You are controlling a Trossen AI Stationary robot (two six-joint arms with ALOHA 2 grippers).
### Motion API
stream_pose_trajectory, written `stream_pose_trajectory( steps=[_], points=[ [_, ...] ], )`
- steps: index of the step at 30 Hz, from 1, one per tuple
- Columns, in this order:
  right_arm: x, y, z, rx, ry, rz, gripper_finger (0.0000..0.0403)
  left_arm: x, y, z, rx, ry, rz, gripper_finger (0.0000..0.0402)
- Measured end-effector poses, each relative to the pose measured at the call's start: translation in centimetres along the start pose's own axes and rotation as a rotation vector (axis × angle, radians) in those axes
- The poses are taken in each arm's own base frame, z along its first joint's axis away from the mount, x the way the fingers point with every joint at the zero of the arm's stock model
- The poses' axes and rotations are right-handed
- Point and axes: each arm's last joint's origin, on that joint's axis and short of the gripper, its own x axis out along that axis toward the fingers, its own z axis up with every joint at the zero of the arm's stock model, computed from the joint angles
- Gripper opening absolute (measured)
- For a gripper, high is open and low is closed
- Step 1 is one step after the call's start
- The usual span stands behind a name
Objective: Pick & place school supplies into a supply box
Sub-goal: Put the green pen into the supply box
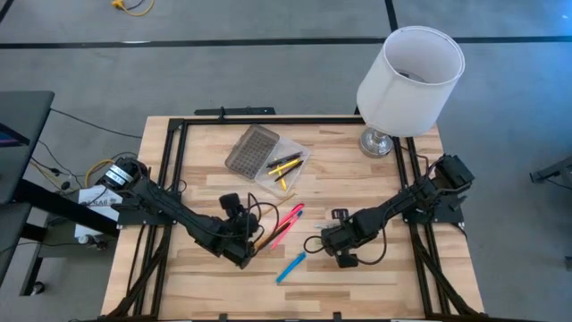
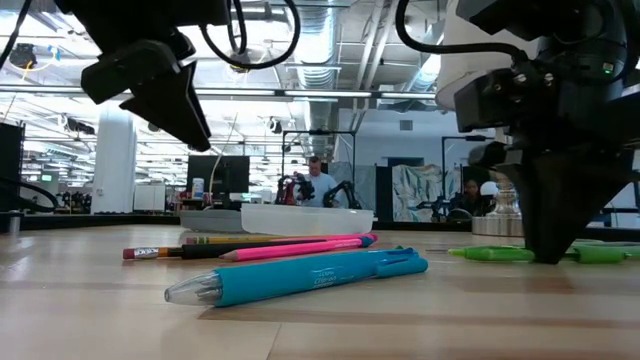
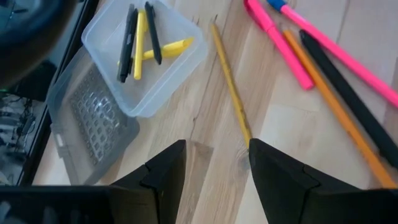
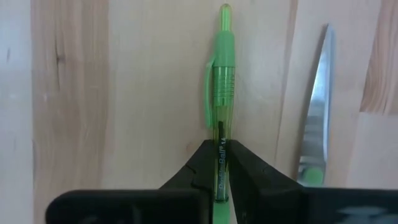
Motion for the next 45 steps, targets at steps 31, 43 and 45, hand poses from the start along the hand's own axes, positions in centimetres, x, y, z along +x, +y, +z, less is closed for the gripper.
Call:
stream_pose_trajectory(
  steps=[31,43,45],
  points=[
    [-5.1,-8.9,8.2,-0.307,-0.251,-0.510,0.0017,-4.0,-1.8,-3.5,-0.028,-0.092,0.055,0.0171],
    [-5.8,-18.3,9.1,-0.328,-0.376,-0.575,0.0023,-5.6,-2.3,-4.8,-0.025,-0.216,0.102,0.0171],
    [-5.8,-19.3,8.9,-0.328,-0.386,-0.552,0.0021,-5.7,-2.2,-5.1,-0.018,-0.217,0.117,0.0171]
  ],
)
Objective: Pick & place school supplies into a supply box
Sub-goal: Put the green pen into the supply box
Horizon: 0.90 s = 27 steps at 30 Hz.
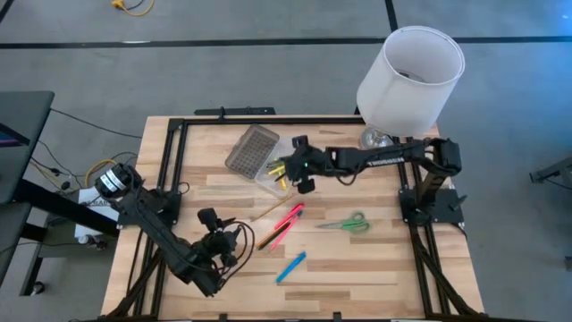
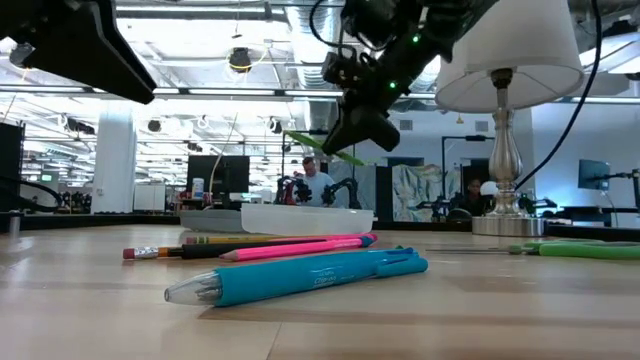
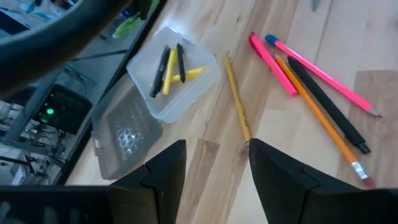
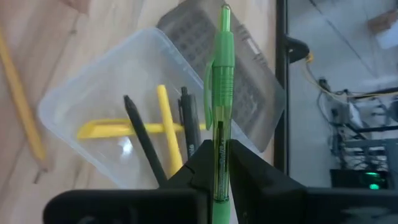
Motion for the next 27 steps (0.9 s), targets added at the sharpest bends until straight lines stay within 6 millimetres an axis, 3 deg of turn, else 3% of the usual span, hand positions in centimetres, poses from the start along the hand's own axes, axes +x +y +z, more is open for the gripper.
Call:
stream_pose_trajectory(
  steps=[6,9,11,20,27],
  points=[
    [2.6,-1.0,-1.4,0.025,-0.003,-0.002,0.0023,1.1,0.3,-2.1,-0.001,0.015,0.044,0.0171],
    [3.6,-0.5,-2.5,0.021,0.047,0.036,0.0027,1.6,0.5,-3.2,-0.015,0.039,0.060,0.0171],
    [4.2,-0.9,-2.3,0.025,0.017,0.004,0.0028,1.8,0.6,-3.6,-0.023,0.050,0.067,0.0171],
    [4.3,-1.1,-2.6,0.012,0.019,0.004,0.0033,1.7,0.9,-3.6,-0.004,0.046,0.086,0.0171],
    [4.4,-1.2,-2.7,-0.002,-0.004,0.036,0.0070,1.7,0.9,-3.6,-0.010,0.045,0.085,0.0171]
  ],
)
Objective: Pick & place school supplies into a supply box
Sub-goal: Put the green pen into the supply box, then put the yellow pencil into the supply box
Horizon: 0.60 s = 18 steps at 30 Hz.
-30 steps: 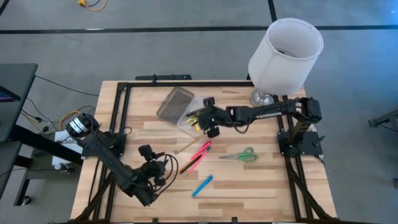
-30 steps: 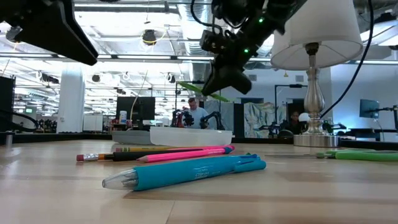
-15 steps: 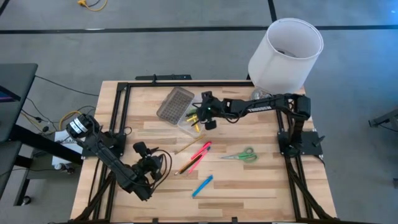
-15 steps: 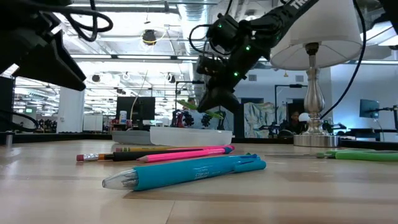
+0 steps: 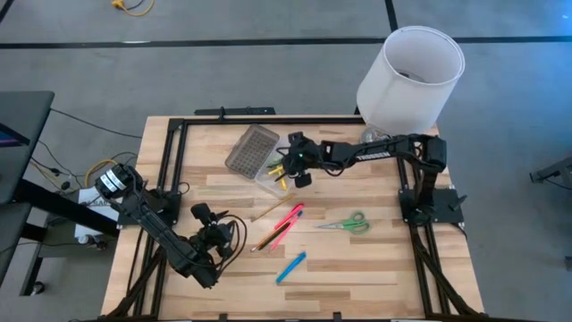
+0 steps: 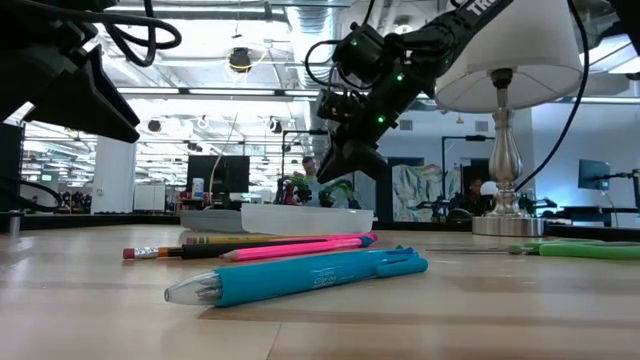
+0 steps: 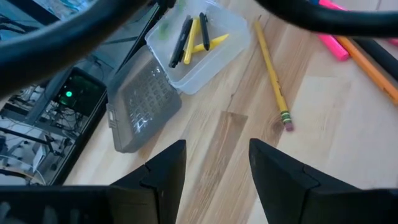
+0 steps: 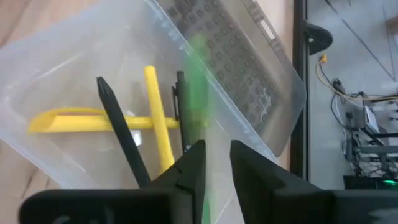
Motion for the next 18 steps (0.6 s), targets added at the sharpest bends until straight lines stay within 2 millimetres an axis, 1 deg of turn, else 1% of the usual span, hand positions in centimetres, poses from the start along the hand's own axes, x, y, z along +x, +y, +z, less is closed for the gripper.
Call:
stream_pose_trajectory(
  steps=[7,10,13,18],
  points=[
    [0.0,0.0,0.0,0.044,0.011,-0.012,0.0113,0.0,0.0,0.0,-0.029,-0.002,-0.002,0.0171],
    [-0.4,0.4,0.5,0.067,0.004,-0.013,0.0123,0.0,-0.2,0.2,-0.054,-0.038,-0.001,0.0171],
    [-2.0,0.7,2.0,0.069,-0.058,-0.016,0.0127,0.3,-0.5,0.6,-0.097,-0.079,-0.009,0.0171],
    [-6.0,2.2,4.8,0.037,-0.179,0.059,0.0123,1.8,-1.2,1.8,-0.084,-0.002,-0.063,0.0171]
  ],
)
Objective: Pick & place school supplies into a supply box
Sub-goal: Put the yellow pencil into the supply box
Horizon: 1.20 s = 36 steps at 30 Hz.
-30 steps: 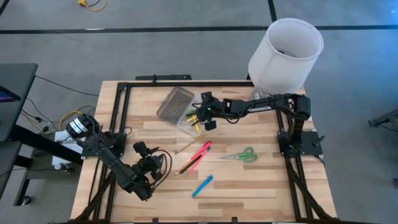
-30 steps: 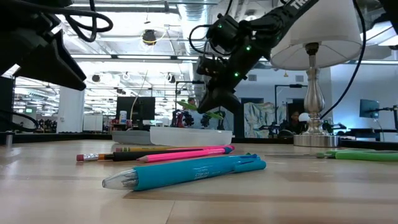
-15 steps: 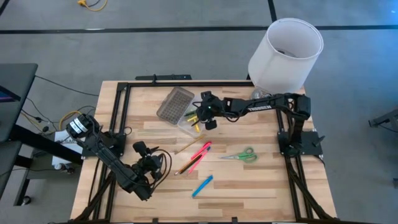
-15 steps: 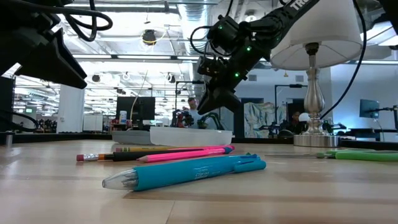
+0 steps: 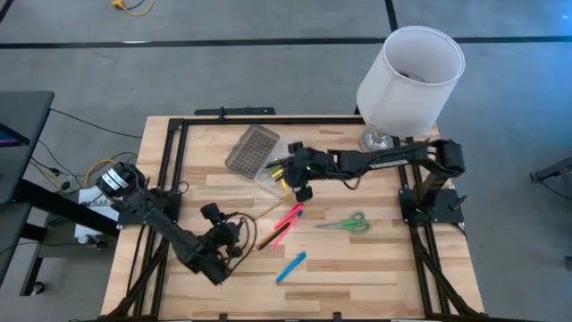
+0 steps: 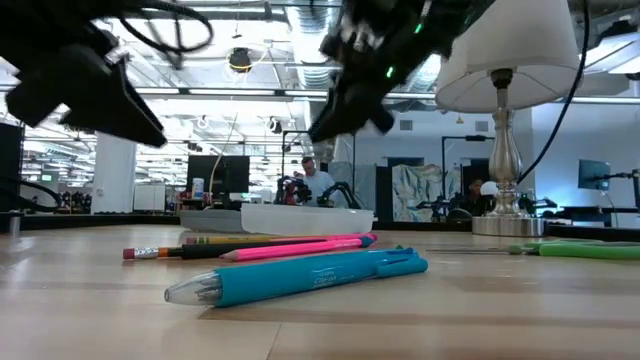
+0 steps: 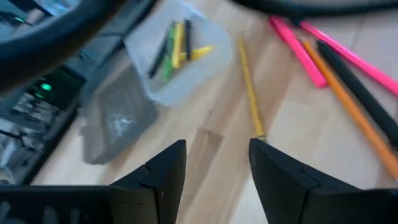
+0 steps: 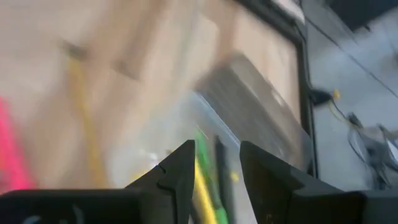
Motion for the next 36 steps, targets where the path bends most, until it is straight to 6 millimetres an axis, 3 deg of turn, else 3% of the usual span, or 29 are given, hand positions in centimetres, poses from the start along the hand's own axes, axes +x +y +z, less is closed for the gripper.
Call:
stream_pose_trajectory(
  steps=[6,13,23,31,36],
  points=[
    [-4.5,2.9,2.9,-0.014,-0.058,0.097,0.0117,2.2,-0.9,1.9,0.050,0.054,-0.119,0.0171],
    [-7.8,6.3,3.4,0.016,-0.017,0.185,0.0116,4.4,-1.3,4.2,0.096,0.069,-0.289,0.0171],
    [-10.0,11.9,1.6,0.084,0.000,0.234,0.0116,9.5,1.7,5.8,0.049,0.211,-0.320,0.0171],
    [-12.6,16.4,1.0,0.107,-0.017,0.155,0.0116,13.9,4.7,7.5,-0.053,0.257,-0.507,0.0171],
    [-14.2,19.2,0.6,0.100,-0.032,0.095,0.0116,15.4,6.2,7.6,-0.103,0.288,-0.512,0.0171]
  ],
)
